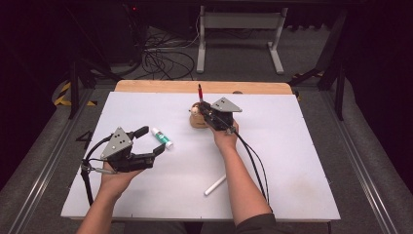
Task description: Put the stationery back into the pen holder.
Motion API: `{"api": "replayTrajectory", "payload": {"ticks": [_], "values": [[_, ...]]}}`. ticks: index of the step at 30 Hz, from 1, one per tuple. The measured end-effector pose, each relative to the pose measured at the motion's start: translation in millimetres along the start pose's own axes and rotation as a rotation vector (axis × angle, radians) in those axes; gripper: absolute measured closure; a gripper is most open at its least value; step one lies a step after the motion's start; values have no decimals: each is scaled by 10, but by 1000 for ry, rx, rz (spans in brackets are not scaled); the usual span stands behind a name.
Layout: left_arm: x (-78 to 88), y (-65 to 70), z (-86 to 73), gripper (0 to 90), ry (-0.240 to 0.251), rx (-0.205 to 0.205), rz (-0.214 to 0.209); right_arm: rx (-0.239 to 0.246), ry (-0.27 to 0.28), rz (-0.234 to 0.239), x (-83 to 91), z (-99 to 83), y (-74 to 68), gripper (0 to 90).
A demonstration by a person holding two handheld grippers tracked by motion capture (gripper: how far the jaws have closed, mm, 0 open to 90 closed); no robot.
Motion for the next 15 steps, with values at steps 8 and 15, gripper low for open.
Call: {"api": "replayTrajectory", "payload": {"ticks": [8, 15], "values": [[1, 2, 0, 209, 0, 1, -2, -11, -18, -8, -8, -46, 25, 788], [4, -2, 1, 211, 2, -1, -1, -13, -28, -12, -4, -69, 37, 787]]}}
Point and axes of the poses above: each handheld gripper's, and its own axes: x roughly backward along the jaws, z roughly out of its top, y roughly to its right, the point moved 5 cm from there along -x, roughly forward along the jaws, and after that the axes turned 14 degrees about -x, right-handed, at the moved point
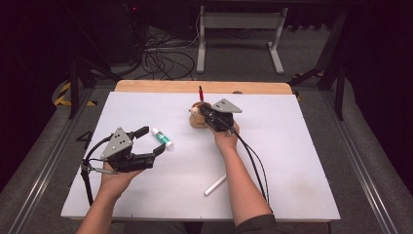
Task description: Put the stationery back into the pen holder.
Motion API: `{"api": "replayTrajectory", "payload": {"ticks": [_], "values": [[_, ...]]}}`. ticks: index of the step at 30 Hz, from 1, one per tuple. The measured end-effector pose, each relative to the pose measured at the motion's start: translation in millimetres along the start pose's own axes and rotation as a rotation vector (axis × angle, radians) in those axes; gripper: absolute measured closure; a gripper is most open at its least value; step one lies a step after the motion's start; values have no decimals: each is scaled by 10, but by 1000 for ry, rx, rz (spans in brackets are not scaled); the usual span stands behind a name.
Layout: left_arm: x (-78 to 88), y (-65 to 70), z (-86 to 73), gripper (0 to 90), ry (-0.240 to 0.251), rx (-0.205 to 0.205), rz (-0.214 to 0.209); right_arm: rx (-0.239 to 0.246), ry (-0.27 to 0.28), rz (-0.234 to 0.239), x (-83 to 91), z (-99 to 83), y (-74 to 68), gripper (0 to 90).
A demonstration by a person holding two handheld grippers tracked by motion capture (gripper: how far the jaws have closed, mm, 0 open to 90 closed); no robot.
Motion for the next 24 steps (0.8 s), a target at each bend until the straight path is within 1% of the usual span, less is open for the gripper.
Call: {"api": "replayTrajectory", "payload": {"ticks": [5, 9, 11, 15, 19, 22, 24], "values": [[8, -12, -4, 211, 0, 0, 3, -3, -12, 1, -7, -38, 2, 786], [29, -50, -18, 212, -4, 0, 10, -9, -22, 5, -1, -58, 10, 784], [46, -65, -16, 212, 3, 11, 15, -11, -20, 4, 10, -57, 15, 761], [53, -83, -21, 212, 3, 15, 20, -10, -16, 6, 35, -38, 15, 737], [45, -81, -27, 212, -2, 12, 17, -14, 1, 13, 82, -14, -5, 713], [44, -78, -26, 212, -3, 9, 18, -18, 11, 23, 115, -12, -30, 667], [45, -74, -24, 212, -1, 15, 17, -19, 10, 28, 137, -15, -44, 646]]}}
Point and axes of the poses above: each handheld gripper's, and its own axes: x roughly backward along the jaws, z roughly out of its top, y roughly to its right, the point moved 5 cm from there along -x, roughly forward along the jaws, and after that the axes turned 14 degrees about -x, right-handed, at the moved point
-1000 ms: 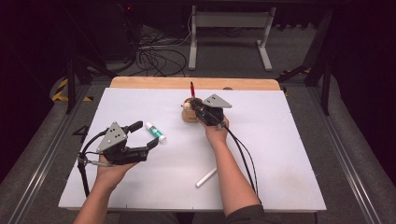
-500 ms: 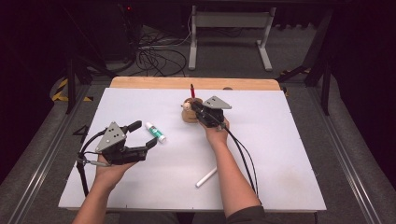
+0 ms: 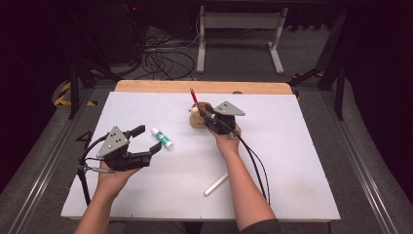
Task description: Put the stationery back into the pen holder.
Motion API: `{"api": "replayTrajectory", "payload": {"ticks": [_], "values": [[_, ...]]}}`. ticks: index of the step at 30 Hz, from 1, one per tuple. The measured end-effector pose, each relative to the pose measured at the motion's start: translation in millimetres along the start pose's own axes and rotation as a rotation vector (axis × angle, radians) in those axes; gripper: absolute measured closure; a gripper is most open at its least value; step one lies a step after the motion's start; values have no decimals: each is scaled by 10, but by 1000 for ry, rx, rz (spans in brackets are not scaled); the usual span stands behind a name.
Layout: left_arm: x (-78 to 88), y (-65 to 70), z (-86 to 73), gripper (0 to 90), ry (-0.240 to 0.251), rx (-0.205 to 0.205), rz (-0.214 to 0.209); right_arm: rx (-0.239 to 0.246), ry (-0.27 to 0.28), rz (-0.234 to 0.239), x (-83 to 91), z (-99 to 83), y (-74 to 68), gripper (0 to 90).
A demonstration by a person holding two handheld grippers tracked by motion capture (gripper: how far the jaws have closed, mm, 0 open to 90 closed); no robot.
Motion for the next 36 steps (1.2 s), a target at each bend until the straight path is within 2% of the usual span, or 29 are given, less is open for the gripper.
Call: {"api": "replayTrajectory", "payload": {"ticks": [9, 21, 31, 36], "values": [[3, -8, 1, 208, 0, 2, 1, 21, 6, 21, 62, 40, -106, 529], [8, -19, -1, 206, -4, 8, 7, 47, 5, 14, 151, 63, -271, 418], [29, -37, 1, 205, -3, 13, 13, 30, 4, 36, 212, 66, -402, 342], [34, -43, 15, 197, 12, 38, 3, 4, -2, 46, 234, 54, -441, 274]]}}
Point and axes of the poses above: each handheld gripper's, and its own axes: x roughly backward along the jaws, z roughly out of its top, y roughly to its right, the point moved 5 cm from there along -x, roughly forward along the jaws, and after that the axes turned 14 degrees about -x, right-handed, at the moved point
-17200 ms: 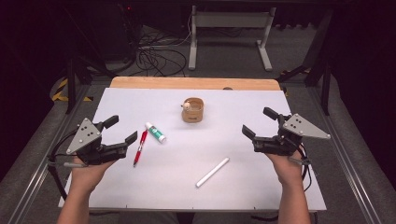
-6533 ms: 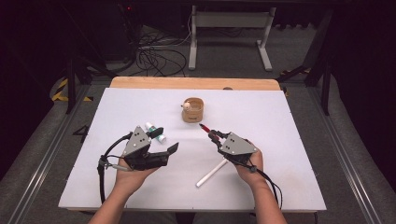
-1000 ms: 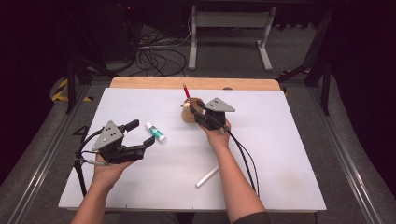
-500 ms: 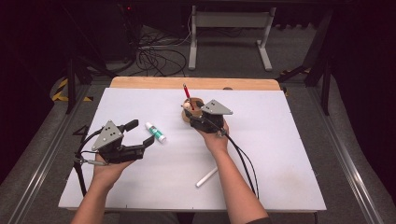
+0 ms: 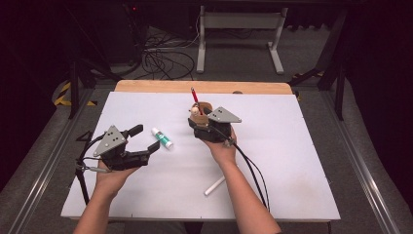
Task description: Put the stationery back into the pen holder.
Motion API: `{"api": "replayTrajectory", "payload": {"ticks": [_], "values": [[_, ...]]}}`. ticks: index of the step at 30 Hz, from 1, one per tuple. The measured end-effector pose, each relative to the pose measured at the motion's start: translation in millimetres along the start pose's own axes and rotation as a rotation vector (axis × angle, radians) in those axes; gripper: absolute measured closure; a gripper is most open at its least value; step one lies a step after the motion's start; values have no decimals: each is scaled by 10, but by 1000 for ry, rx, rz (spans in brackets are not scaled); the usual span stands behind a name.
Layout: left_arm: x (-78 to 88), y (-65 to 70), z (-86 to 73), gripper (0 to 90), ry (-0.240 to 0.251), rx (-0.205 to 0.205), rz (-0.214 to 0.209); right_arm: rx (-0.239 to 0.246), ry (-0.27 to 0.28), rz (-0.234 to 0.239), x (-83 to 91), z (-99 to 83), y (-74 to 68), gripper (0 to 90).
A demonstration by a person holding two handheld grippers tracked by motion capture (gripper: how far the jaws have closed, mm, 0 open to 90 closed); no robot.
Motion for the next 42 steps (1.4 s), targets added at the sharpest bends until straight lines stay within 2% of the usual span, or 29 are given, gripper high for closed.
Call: {"api": "replayTrajectory", "payload": {"ticks": [15, 25, 28, 34, 42], "values": [[18, -21, 2, 191, 5, 20, 5, -21, -32, 18, -4, -64, -114, 121], [25, -37, -8, 190, -3, 9, 11, -19, -59, 20, -19, -106, -193, 37], [16, -30, -19, 192, -17, -2, 15, -13, -68, 28, -36, -124, -227, 25], [21, -38, -17, 191, -13, -1, 15, -2, -90, 35, -69, -161, -291, 22], [30, -57, -23, 192, -10, 14, 12, -11, -138, 37, -122, -215, -366, 71]]}}
Point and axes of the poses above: each handheld gripper's, and its own axes: x roughly backward along the jaws, z roughly out of its top, y roughly to its right, the point moved 5 cm from there along -x, roughly forward along the jaws, and after that the axes turned 14 degrees about -x, right-handed, at the moved point
